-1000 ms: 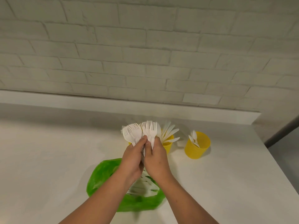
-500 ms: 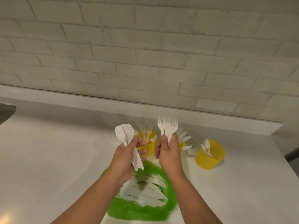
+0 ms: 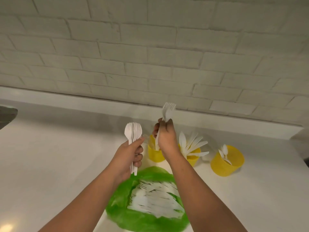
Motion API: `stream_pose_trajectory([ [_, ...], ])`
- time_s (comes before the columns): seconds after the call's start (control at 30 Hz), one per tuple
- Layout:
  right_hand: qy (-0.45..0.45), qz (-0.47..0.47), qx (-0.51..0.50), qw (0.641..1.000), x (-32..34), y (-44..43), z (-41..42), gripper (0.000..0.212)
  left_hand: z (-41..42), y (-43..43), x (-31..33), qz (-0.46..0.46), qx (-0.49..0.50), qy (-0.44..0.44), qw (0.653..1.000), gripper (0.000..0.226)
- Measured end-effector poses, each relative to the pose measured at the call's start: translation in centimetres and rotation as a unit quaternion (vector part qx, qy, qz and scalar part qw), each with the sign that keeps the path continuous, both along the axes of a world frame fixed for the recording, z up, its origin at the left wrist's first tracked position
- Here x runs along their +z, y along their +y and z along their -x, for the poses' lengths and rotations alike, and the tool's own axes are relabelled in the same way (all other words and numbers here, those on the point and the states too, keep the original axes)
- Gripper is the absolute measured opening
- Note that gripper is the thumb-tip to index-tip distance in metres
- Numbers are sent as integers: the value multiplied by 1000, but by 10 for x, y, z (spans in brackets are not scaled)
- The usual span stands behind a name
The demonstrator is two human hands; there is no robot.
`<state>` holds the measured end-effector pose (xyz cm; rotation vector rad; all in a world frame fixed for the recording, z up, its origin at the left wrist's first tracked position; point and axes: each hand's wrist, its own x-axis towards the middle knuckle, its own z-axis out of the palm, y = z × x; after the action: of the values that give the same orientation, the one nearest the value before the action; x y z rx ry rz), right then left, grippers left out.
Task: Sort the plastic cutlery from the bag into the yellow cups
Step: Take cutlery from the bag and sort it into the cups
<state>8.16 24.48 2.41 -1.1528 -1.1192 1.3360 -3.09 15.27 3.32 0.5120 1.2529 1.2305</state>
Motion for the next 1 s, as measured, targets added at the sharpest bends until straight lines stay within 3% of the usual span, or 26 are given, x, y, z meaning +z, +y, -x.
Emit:
stream_pose_trajectory([
  [0.23, -144, -21, -6, 989, -19, 1, 9, 20, 2, 2, 1, -35, -28, 6, 999, 23],
  [0.43, -242, -43, -22, 969, -33, -7, 9, 11, 8, -1, 3, -54, -55, -10, 997, 9],
  [0.5, -255, -55, -29, 965, -32, -10, 9, 12, 10, -2, 4, -62, -63, -27, 996, 10],
  [0.73, -270, -67, -33, 960, -26, -17, 3, 54, 15, -3, 2, -69, -59, -86, 992, 20],
  [0.87, -288, -82, -62, 952, -22, -20, -2, 56, 17, -4, 0, -66, -69, -116, 989, 28],
  [1.0, -205, -125, -98, 966, -9, -27, -9, 41, 17, -5, 3, -71, -84, -133, 985, 34],
])
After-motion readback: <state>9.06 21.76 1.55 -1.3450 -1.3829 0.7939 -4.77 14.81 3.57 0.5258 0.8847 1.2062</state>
